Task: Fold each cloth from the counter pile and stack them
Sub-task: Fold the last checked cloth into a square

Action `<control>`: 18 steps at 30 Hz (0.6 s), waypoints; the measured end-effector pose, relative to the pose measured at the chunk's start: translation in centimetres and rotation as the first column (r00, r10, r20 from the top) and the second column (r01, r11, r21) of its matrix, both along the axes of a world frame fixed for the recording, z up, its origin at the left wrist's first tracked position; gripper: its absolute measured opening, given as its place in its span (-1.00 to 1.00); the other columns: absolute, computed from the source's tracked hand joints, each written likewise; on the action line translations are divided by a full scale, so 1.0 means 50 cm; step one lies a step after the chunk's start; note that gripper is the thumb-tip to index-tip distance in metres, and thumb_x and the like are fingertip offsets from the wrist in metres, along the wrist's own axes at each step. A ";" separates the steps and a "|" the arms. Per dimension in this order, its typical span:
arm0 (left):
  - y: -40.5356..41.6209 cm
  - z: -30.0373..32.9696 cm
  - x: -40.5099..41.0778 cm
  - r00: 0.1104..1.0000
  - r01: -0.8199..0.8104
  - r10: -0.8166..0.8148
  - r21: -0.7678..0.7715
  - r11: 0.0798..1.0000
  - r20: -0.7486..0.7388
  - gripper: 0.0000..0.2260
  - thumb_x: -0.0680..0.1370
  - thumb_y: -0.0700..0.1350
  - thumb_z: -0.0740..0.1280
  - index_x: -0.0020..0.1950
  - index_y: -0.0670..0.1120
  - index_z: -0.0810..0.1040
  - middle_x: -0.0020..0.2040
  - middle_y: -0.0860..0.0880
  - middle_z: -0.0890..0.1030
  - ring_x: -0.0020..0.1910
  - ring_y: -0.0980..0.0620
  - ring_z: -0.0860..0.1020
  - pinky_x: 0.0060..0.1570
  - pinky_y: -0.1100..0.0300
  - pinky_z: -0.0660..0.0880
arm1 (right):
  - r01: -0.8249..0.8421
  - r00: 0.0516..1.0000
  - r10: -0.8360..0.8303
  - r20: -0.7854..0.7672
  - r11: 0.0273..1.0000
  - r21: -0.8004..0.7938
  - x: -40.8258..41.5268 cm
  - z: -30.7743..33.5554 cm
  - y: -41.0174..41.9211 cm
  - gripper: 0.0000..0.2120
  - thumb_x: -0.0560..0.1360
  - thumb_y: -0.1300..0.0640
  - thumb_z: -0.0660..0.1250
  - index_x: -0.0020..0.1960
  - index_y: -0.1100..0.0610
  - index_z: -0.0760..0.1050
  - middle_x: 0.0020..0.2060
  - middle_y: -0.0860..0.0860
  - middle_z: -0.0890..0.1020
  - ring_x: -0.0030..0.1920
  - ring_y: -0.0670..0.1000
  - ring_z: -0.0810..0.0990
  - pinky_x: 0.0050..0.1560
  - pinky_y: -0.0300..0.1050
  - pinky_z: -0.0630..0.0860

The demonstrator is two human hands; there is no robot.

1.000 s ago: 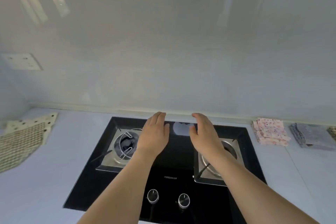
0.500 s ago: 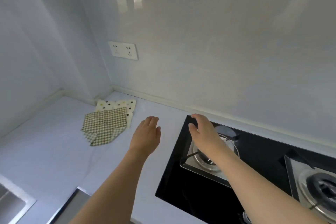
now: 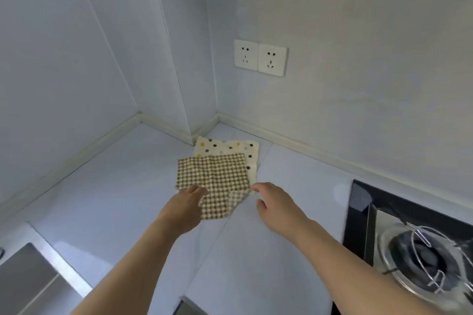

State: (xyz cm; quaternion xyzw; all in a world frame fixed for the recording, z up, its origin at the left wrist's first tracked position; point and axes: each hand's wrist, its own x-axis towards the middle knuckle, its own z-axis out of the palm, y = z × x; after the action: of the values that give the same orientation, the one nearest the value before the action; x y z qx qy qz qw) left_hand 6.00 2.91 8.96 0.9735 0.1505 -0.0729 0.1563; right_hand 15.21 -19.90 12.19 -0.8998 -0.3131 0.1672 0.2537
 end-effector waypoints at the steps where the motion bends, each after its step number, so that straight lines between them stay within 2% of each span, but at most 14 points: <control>1: 0.034 -0.020 0.016 0.999 0.042 -0.042 -0.001 0.999 -0.022 -0.50 0.51 -0.27 0.17 0.43 0.03 0.36 0.39 0.08 0.40 0.34 0.01 0.36 0.25 0.14 0.36 | -0.033 0.999 0.033 -0.003 0.999 -0.035 0.012 -0.028 0.040 -0.59 0.60 0.20 0.09 0.44 0.04 0.29 0.37 -0.03 0.40 0.32 0.01 0.39 0.33 -0.12 0.33; 3: 0.084 -0.064 0.044 0.994 0.107 -0.108 -0.026 0.994 -0.021 -0.48 0.50 -0.27 0.19 0.44 0.04 0.35 0.40 0.09 0.40 0.37 0.03 0.33 0.32 0.15 0.32 | -0.102 0.995 0.102 -0.005 0.990 -0.094 0.037 -0.090 0.109 -0.58 0.60 0.20 0.09 0.45 0.03 0.28 0.37 -0.01 0.38 0.31 0.03 0.37 0.33 -0.10 0.33; 7: 0.134 -0.151 0.072 0.966 0.258 -0.257 -0.029 0.966 0.039 -0.50 0.54 -0.20 0.19 0.48 0.05 0.29 0.37 0.09 0.42 0.38 0.06 0.31 0.39 0.17 0.19 | -0.155 0.986 0.163 0.023 0.967 -0.200 0.079 -0.205 0.182 -0.50 0.59 0.20 0.12 0.51 0.01 0.17 0.45 -0.05 0.27 0.40 0.02 0.24 0.43 -0.11 0.18; 10: 0.166 -0.199 0.073 0.928 0.353 -0.356 0.043 0.935 0.114 -0.51 0.51 -0.20 0.20 0.44 0.06 0.34 0.28 0.12 0.46 0.31 0.09 0.35 0.37 0.24 0.16 | -0.145 0.977 0.184 0.111 0.946 -0.289 0.091 -0.259 0.191 -0.44 0.54 0.14 0.21 0.51 -0.06 0.18 0.36 -0.07 0.29 0.35 0.01 0.23 0.37 -0.13 0.12; 12: 0.184 -0.218 0.071 0.902 0.389 -0.397 0.081 0.918 0.169 -0.58 0.49 -0.16 0.24 0.34 0.08 0.43 0.17 0.17 0.46 0.19 0.12 0.36 0.33 0.24 0.23 | -0.108 0.968 0.171 0.185 0.945 -0.310 0.092 -0.275 0.192 -0.44 0.51 0.09 0.25 0.48 -0.10 0.21 0.28 -0.09 0.32 0.31 0.00 0.22 0.31 -0.11 0.08; 15: 0.201 -0.231 0.068 0.883 0.404 -0.415 0.095 0.910 0.220 -0.80 0.50 -0.12 0.25 0.09 0.09 0.51 -0.05 0.22 0.37 -0.03 0.17 0.35 0.08 0.26 0.34 | -0.096 0.948 0.165 0.271 0.963 -0.250 0.092 -0.278 0.195 -0.63 0.48 0.09 0.26 0.28 -0.08 0.38 0.17 -0.13 0.45 0.24 -0.01 0.31 0.24 -0.12 0.14; 18: 0.209 -0.241 0.060 0.894 0.358 -0.366 0.078 0.930 0.259 -0.89 0.50 -0.15 0.27 -0.07 0.07 0.49 -0.10 0.19 0.39 -0.09 0.15 0.39 -0.06 0.29 0.35 | -0.095 0.913 0.155 0.378 0.981 -0.171 0.091 -0.280 0.187 -0.82 0.49 0.14 0.23 0.06 -0.02 0.49 0.02 -0.11 0.53 0.13 -0.02 0.39 0.16 -0.14 0.22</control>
State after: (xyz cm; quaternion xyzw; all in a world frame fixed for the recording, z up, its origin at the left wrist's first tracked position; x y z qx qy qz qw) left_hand 9.00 13.37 -3.10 0.9873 -0.0549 0.0346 0.1450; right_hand 19.77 -10.56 -1.83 -0.9095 -0.4010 0.0238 0.1070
